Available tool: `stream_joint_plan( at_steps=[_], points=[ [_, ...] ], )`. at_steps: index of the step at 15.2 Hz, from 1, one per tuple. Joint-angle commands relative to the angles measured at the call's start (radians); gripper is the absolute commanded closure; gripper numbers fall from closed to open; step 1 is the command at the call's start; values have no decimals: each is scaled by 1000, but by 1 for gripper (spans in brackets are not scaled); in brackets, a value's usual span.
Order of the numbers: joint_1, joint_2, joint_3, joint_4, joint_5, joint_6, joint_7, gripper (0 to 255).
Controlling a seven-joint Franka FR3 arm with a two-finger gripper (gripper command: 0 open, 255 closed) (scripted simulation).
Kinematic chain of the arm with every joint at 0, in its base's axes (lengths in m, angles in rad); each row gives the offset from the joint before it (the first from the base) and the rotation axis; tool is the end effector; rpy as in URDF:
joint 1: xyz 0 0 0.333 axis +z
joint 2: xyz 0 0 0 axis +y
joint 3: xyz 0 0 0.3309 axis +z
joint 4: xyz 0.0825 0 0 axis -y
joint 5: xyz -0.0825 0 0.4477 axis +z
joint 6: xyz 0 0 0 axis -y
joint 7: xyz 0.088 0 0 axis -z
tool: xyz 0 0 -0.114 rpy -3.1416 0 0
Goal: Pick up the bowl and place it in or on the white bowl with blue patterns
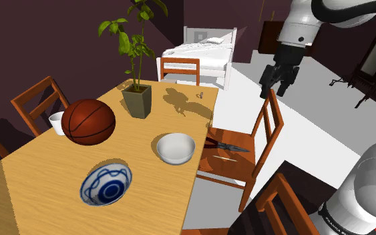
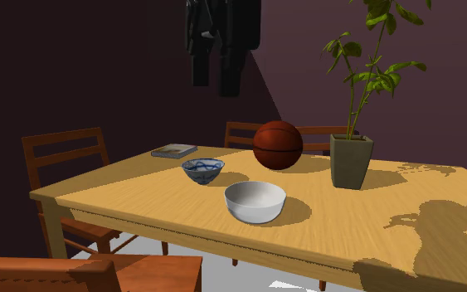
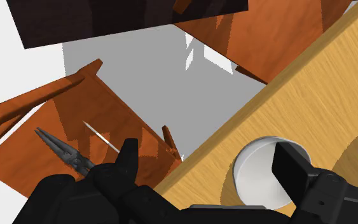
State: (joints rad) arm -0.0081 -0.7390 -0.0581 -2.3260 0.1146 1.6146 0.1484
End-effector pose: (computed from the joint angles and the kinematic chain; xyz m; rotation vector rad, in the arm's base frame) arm 0.3780 -0.0171 0.5976 -2.9712 0.3033 -0.0287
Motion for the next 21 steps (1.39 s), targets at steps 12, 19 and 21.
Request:
stream_joint_plan(
  at_steps=[12,19,21],
  points=[
    [51,300,38,-43,67,354,-25,0],
    [84,543,58,20,114,540,-51,0],
    [93,616,64,50,127,585,-58,0]
  ],
)
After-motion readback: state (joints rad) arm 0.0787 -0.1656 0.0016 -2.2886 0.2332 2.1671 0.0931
